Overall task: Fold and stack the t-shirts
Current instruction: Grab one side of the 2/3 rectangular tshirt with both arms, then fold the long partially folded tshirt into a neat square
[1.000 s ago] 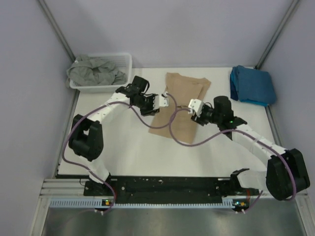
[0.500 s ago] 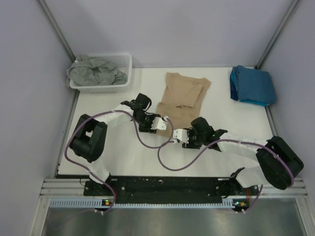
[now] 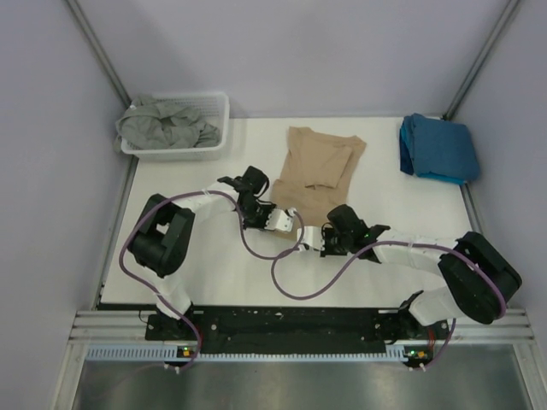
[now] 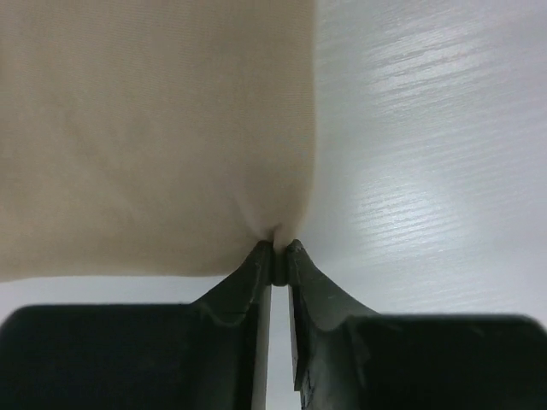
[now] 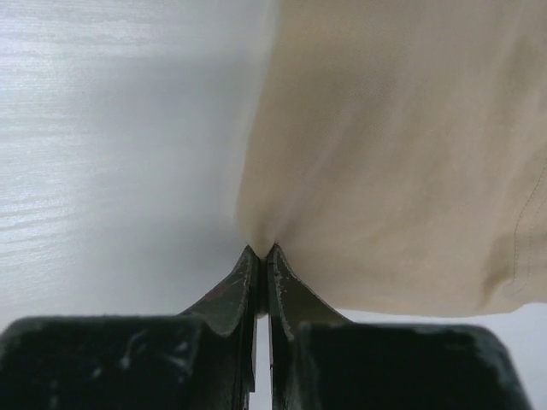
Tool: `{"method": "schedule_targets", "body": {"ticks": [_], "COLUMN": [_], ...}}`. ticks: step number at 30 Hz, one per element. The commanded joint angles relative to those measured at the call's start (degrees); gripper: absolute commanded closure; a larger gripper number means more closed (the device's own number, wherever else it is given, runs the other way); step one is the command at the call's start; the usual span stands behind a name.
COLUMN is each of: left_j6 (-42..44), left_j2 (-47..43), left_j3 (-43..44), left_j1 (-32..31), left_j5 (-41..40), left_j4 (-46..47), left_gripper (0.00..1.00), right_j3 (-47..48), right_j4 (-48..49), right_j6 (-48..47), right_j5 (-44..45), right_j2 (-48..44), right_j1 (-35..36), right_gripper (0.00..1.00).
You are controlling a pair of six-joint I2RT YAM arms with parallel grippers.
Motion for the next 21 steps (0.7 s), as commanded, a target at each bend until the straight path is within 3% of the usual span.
{"method": "schedule_targets", "body": {"ticks": [1, 5, 14, 17, 21], "left_j6": [-1.4, -3.0, -6.2, -10.0, -18.5], "left_j2": [2.7, -0.8, -25.5, -27.3, -27.3], "left_j3": [0.7, 1.2, -5.5, -1.6, 4.0], "left_j1": [-1.2, -1.2, -4.5, -4.8, -4.7], "left_j5": [-1.2, -0.3, 10.0, 13.0, 11.5], "left_j4": [-3.3, -10.3, -24.4, -30.7, -27.8], "left_gripper": [1.00, 1.00, 1.00, 1.00, 1.00], "right_j3": [1.3, 4.2, 11.4, 13.1, 14.0], "right_j4": [-5.5, -16.4, -43.6, -46.5, -45.5], "right_j6": [1.1, -1.4, 5.5, 8.6, 8.0], "right_j5": [-0.6, -5.1, -8.3, -13.3, -15.2], "right_j2": [-2.6, -8.2, -22.9, -26.9, -31.3], "right_j1": [0.5, 2.0, 15.1, 16.7, 15.8], "right_gripper": [1.00, 1.00, 1.00, 1.00, 1.00]}}
